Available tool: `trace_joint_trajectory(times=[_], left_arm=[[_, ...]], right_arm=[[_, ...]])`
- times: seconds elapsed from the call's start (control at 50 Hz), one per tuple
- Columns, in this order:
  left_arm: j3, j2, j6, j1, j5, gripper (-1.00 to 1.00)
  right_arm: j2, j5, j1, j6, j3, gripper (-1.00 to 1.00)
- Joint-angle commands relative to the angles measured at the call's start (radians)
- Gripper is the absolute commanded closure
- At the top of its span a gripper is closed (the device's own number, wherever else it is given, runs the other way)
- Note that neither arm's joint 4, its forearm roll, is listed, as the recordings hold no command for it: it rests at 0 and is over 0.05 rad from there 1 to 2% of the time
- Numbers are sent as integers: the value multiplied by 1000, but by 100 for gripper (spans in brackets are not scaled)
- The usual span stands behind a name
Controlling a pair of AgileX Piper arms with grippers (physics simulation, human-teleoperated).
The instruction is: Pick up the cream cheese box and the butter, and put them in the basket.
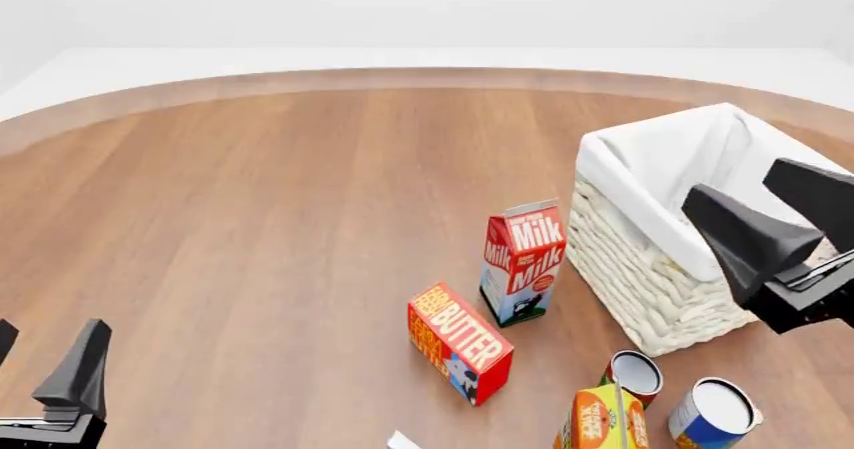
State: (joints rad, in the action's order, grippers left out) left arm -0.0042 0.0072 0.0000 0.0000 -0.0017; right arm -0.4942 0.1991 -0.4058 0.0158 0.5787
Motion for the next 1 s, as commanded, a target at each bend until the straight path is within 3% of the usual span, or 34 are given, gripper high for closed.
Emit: trace_joint_trajectory(times=[0.02, 0.06, 0.2, 0.26, 0.34, 0.38, 0.56, 0.68, 0.78, 0.88, 1.0], left_arm=[[0, 0, 0, 0, 0, -100], [0, 0, 0, 0, 0, -100], [0, 0, 0, 0, 0, -100], [0, 0, 0, 0, 0, -100], [0, 0, 0, 0, 0, -100], [0, 0, 0, 0, 0, -100], [0, 0, 0, 0, 0, -100], [0, 0, 0, 0, 0, -100], [0, 0, 0, 0, 0, -100], [0, 0, 0, 0, 0, -100], [0, 0, 0, 0, 0, -100]], right_arm=[[-177, 29, -149, 27, 152, -100], [-221, 48, -200, 10, 210, -100], [-335, 113, -295, 39, 354, -100], [-359, 128, -316, 28, 373, -100], [-399, 121, -339, 63, 363, -100], [-432, 164, -358, 93, 411, -100], [-526, 272, -402, 66, 573, -100], [-587, 345, -459, 88, 659, -100], [-615, 367, -476, 140, 668, -100], [-642, 394, -501, 144, 691, -100], [-648, 367, -501, 167, 628, -100]])
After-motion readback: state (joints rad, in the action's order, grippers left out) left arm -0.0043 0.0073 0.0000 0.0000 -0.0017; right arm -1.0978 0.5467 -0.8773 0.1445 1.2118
